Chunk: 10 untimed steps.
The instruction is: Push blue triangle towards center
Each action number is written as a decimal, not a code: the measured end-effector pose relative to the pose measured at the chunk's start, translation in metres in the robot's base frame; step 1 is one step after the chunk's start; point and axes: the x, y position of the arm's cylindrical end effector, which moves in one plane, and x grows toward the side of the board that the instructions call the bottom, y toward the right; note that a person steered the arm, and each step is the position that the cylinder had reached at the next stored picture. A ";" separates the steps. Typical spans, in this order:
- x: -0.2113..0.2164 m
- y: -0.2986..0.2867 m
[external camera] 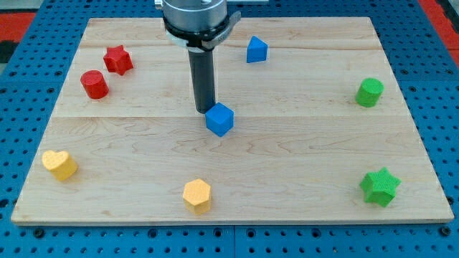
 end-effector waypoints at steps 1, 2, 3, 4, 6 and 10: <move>-0.017 -0.026; -0.059 -0.017; -0.103 -0.013; -0.144 0.036; -0.200 0.114; -0.142 0.036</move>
